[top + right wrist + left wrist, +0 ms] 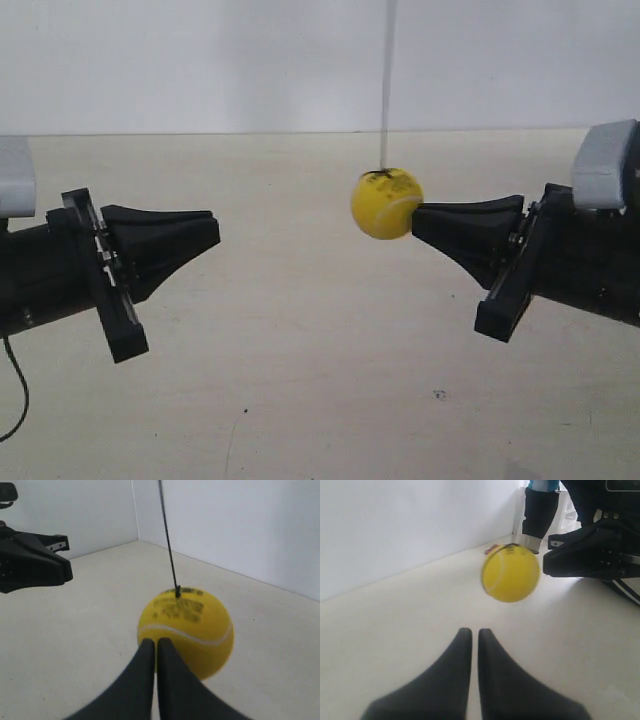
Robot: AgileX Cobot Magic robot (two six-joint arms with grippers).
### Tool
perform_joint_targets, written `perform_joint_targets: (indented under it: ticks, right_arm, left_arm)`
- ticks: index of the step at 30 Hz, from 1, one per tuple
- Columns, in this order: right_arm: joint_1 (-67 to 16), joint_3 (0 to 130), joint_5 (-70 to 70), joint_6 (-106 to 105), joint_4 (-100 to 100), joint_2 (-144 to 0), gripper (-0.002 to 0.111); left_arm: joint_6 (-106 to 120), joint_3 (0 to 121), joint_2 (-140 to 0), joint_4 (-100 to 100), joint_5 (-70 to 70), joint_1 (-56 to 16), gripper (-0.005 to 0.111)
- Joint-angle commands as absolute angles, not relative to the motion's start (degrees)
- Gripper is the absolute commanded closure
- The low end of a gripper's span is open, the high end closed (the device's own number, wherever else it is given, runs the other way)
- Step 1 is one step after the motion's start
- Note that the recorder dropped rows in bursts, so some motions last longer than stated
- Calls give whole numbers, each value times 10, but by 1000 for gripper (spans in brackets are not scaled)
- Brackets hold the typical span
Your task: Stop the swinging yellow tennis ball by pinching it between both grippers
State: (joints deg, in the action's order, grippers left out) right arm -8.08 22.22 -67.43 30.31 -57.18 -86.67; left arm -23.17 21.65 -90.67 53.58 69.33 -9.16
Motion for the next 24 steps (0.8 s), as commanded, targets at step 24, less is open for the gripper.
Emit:
perform_joint_targets:
  ticks: [24]
  right_arm:
    - [-87,228,-694,319,-606,-874,108]
  left_arm:
    - [-141,247,-955,552,700,-172,102]
